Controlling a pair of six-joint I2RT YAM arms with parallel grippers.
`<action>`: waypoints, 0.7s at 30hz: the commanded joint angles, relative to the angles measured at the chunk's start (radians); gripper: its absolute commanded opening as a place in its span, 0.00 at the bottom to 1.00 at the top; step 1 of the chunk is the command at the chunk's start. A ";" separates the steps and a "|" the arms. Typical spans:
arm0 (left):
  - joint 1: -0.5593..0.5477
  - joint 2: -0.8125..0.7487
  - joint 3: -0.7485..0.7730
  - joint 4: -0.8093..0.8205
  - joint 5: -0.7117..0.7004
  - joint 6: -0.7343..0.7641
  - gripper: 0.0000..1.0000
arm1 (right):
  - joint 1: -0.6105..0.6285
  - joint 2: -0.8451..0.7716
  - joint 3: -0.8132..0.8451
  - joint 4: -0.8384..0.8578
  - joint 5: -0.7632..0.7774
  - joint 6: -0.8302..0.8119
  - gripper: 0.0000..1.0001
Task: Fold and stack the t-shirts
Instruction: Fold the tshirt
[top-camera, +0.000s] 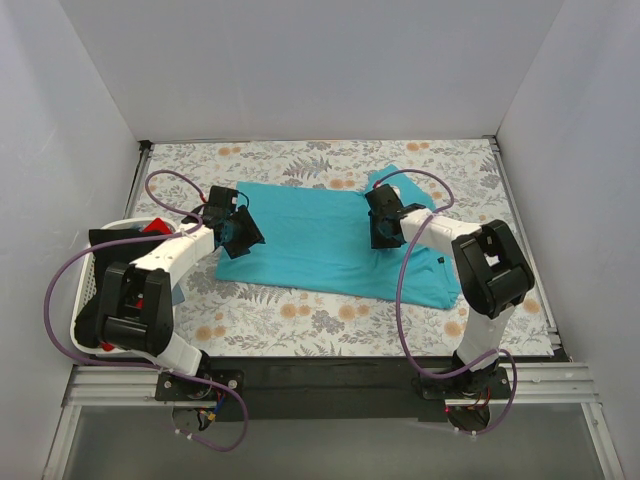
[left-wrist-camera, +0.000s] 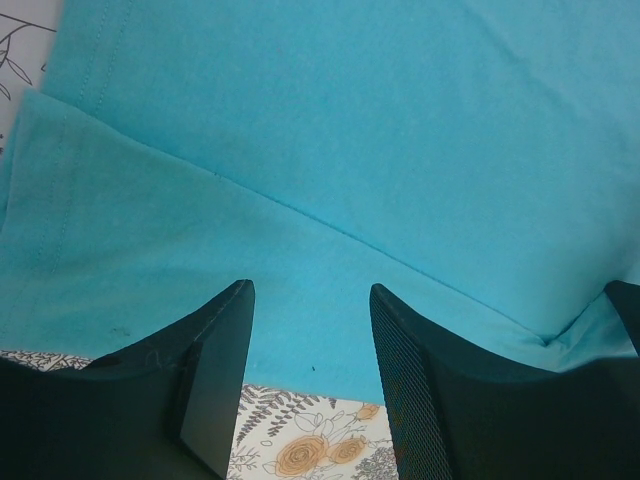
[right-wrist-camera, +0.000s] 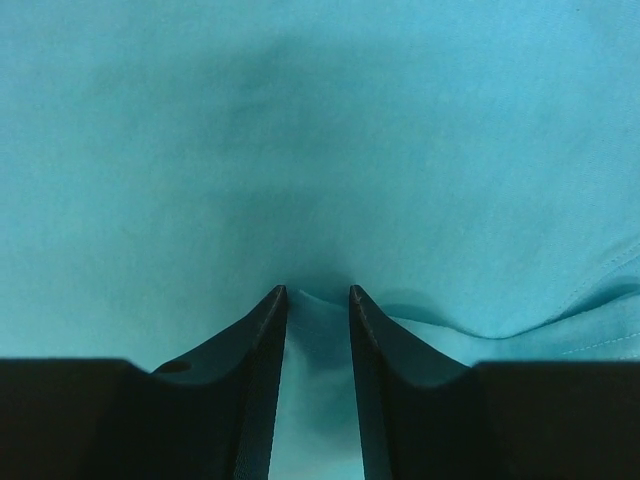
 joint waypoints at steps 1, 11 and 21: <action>0.005 -0.003 0.016 0.000 -0.018 0.010 0.49 | 0.016 0.001 0.035 -0.010 0.019 0.015 0.38; 0.005 -0.006 0.009 0.008 -0.014 0.010 0.49 | 0.029 -0.002 0.016 -0.013 0.031 0.033 0.12; 0.005 -0.006 0.003 0.012 -0.011 0.012 0.49 | 0.074 -0.079 0.019 0.044 0.076 -0.011 0.03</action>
